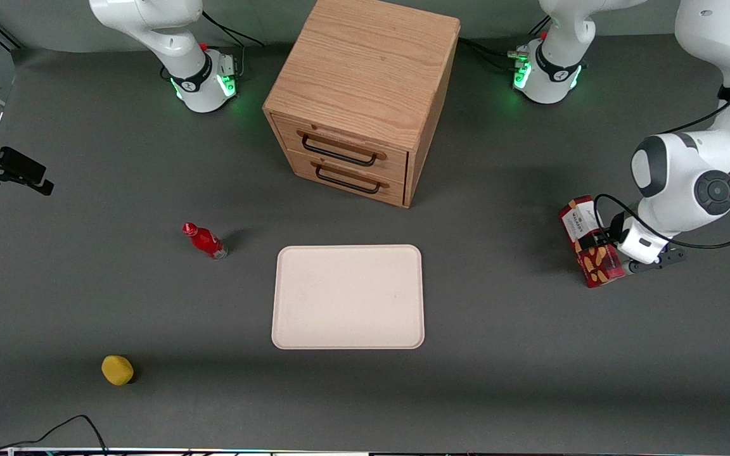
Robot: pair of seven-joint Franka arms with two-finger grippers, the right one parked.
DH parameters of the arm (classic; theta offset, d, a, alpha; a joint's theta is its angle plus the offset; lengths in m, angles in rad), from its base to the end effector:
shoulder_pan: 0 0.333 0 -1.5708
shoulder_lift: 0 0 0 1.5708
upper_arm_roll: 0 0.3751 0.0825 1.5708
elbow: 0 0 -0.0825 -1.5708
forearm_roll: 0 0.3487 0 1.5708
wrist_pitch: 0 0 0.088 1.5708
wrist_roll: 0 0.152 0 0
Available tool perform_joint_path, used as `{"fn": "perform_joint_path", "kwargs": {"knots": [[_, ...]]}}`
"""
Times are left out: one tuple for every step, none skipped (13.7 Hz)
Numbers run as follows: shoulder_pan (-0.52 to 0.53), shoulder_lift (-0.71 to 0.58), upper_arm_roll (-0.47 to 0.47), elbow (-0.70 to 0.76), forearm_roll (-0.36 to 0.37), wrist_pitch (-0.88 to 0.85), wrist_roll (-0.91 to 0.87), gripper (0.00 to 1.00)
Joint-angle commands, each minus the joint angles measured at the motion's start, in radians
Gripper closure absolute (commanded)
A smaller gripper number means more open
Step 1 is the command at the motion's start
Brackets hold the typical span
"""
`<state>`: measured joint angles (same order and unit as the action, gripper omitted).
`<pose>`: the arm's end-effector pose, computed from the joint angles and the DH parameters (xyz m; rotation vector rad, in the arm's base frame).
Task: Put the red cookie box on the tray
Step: 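Close the left gripper on the end of the cookie box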
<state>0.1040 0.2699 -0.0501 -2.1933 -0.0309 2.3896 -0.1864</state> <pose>0.5385 0.0283 0.2949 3.0834 0.4109 -0.1174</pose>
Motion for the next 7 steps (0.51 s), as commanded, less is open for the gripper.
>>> {"fn": "perform_joint_path", "kwargs": {"knots": [[0.002,0.000,-0.002,-0.016,-0.015,0.031,-0.010,0.19],[0.002,0.000,-0.002,-0.016,-0.015,0.039,-0.008,0.31],[0.002,0.003,-0.002,-0.016,-0.015,0.040,-0.008,0.45],[0.002,0.003,-0.002,-0.016,-0.015,0.040,-0.007,0.60],[0.002,0.003,-0.002,-0.016,-0.015,0.040,-0.007,0.72],[0.003,0.002,-0.002,-0.016,-0.015,0.034,-0.007,0.78],[0.002,-0.006,-0.002,-0.014,-0.015,0.020,-0.007,0.79]]}}
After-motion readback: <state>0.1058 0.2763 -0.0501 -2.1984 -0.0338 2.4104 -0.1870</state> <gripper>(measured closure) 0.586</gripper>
